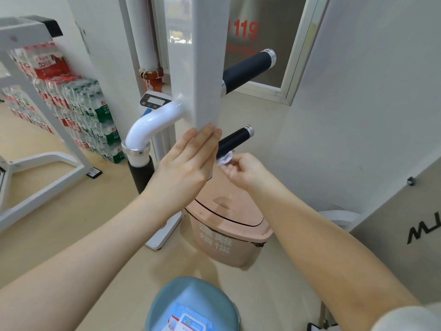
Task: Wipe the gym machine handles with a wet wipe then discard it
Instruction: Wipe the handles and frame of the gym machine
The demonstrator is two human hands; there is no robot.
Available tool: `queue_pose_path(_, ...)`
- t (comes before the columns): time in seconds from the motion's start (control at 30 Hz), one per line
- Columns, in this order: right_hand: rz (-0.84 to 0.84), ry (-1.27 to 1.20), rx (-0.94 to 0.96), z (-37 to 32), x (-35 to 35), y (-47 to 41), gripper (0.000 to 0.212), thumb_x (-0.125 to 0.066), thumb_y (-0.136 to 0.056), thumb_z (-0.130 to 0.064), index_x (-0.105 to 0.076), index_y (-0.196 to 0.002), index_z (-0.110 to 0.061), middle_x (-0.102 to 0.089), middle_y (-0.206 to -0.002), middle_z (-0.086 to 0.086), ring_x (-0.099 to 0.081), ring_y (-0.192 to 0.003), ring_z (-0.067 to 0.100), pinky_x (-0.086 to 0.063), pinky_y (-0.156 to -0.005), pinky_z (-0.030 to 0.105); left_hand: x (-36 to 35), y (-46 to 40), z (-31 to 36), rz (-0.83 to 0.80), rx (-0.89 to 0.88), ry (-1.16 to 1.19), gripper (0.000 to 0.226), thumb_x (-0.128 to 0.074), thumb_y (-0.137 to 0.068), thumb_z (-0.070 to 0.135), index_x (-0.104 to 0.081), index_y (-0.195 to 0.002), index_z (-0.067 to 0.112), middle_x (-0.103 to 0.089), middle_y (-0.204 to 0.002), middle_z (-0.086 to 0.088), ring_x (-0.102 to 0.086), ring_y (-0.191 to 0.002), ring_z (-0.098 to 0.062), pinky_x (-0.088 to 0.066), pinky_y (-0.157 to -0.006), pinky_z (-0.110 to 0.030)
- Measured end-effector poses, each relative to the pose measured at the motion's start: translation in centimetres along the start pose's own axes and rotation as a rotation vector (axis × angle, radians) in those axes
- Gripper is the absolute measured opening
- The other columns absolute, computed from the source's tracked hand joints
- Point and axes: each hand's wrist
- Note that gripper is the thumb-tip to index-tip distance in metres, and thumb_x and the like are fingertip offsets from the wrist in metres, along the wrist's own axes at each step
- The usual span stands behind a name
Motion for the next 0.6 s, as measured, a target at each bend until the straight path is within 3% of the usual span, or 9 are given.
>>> queue_pose_path(0.07, 0.074, -0.086, 0.074, -0.6, 0.0, -0.4, 0.027, -0.034, -0.094, 0.01, -0.048, -0.074, -0.003, -0.056, -0.068, 0.012, -0.055, -0.064, 0.02, -0.053, -0.08, 0.024, 0.0, 0.1, 0.0, 0.002, 0.003, 0.006, 0.036, -0.032, -0.092, -0.001, -0.063, -0.111, -0.004, -0.057, -0.129, -0.018, -0.047, -0.127, -0.031, -0.023, -0.111, -0.041)
queue_pose_path(0.1, 0.057, -0.034, 0.115, -0.3, 0.2, -0.3, 0.028, -0.037, -0.093, 0.008, -0.048, -0.072, -0.006, -0.052, -0.071, 0.009, -0.053, -0.065, 0.018, -0.051, -0.078, 0.024, 0.0, 0.1, 0.1, 0.004, 0.004, 0.006, 0.036, -0.033, -0.092, -0.001, -0.063, -0.111, -0.004, -0.057, -0.128, -0.018, -0.048, -0.126, -0.031, -0.023, -0.111, -0.04)
queue_pose_path(0.13, 0.025, 0.087, 0.174, 0.5, 0.5, -0.2, 0.027, -0.04, -0.093, 0.006, -0.048, -0.072, -0.008, -0.05, -0.074, 0.006, -0.052, -0.067, 0.017, -0.049, -0.075, 0.023, 0.1, 0.1, 0.1, 0.005, 0.003, 0.008, 0.036, -0.033, -0.092, 0.0, -0.063, -0.11, -0.004, -0.058, -0.128, -0.018, -0.049, -0.125, -0.031, -0.023, -0.11, -0.041)
queue_pose_path(0.23, 0.062, 0.386, 0.369, 2.9, 1.1, 0.4, 0.008, -0.053, -0.088, -0.004, -0.058, -0.088, -0.01, -0.056, -0.087, 0.006, -0.055, -0.079, 0.019, -0.047, -0.087, 0.041, 0.2, -0.1, 0.2, 0.006, 0.004, 0.021, 0.037, -0.03, -0.093, 0.0, -0.064, -0.109, -0.004, -0.058, -0.127, -0.018, -0.05, -0.124, -0.032, -0.027, -0.108, -0.042)
queue_pose_path(0.3, 0.16, 0.479, 0.622, 3.1, 1.3, 0.2, 0.014, -0.057, -0.086, -0.007, -0.059, -0.099, -0.012, -0.058, -0.097, 0.003, -0.058, -0.087, 0.015, -0.047, -0.087, 0.033, 0.3, -0.1, 0.2, 0.004, 0.01, 0.027, 0.038, -0.029, -0.093, 0.0, -0.063, -0.109, -0.005, -0.058, -0.126, -0.018, -0.051, -0.123, -0.032, -0.028, -0.108, -0.042)
queue_pose_path(0.4, -0.012, 0.827, 0.948, 2.7, 1.5, 0.1, 0.021, -0.055, -0.087, -0.002, -0.063, -0.088, -0.022, -0.049, -0.098, -0.012, -0.054, -0.083, 0.0, -0.044, -0.08, 0.019, 0.2, -0.1, 0.2, -0.005, 0.014, 0.025, 0.041, -0.025, -0.094, 0.001, -0.062, -0.111, -0.005, -0.059, -0.126, -0.018, -0.051, -0.123, -0.032, -0.027, -0.108, -0.042)
queue_pose_path(0.47, -0.016, 0.972, 0.966, 1.5, 2.0, -0.7, 0.021, -0.055, -0.087, -0.001, -0.068, -0.091, -0.017, -0.048, -0.099, -0.01, -0.055, -0.083, 0.004, -0.045, -0.083, 0.02, 0.0, -0.1, 0.1, 0.001, 0.009, 0.007, 0.039, -0.029, -0.093, 0.0, -0.063, -0.111, -0.005, -0.059, -0.125, -0.018, -0.05, -0.124, -0.033, -0.026, -0.108, -0.042)
queue_pose_path(0.57, 0.227, 1.023, 0.962, -0.4, 1.8, -1.8, 0.02, -0.054, -0.088, -0.003, -0.069, -0.101, -0.007, -0.053, -0.104, 0.001, -0.056, -0.093, 0.017, -0.044, -0.09, 0.026, -0.3, 0.0, -0.1, 0.018, 0.006, -0.016, 0.034, -0.038, -0.088, -0.001, -0.062, -0.112, -0.005, -0.059, -0.126, -0.018, -0.042, -0.126, -0.031, -0.026, -0.109, -0.042)
queue_pose_path(0.6, 0.18, 1.078, 0.992, -0.2, 1.4, -1.7, 0.02, -0.054, -0.088, -0.003, -0.07, -0.1, -0.005, -0.054, -0.101, 0.002, -0.054, -0.091, 0.016, -0.043, -0.088, 0.022, -0.3, 0.0, -0.1, 0.022, 0.009, -0.016, 0.035, -0.037, -0.089, -0.001, -0.062, -0.112, -0.005, -0.059, -0.126, -0.018, -0.042, -0.126, -0.031, -0.026, -0.108, -0.042)
Point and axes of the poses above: each hand's wrist, its own y-axis away from the middle knuckle, its own x-axis out of the back of the hand, z = x × y
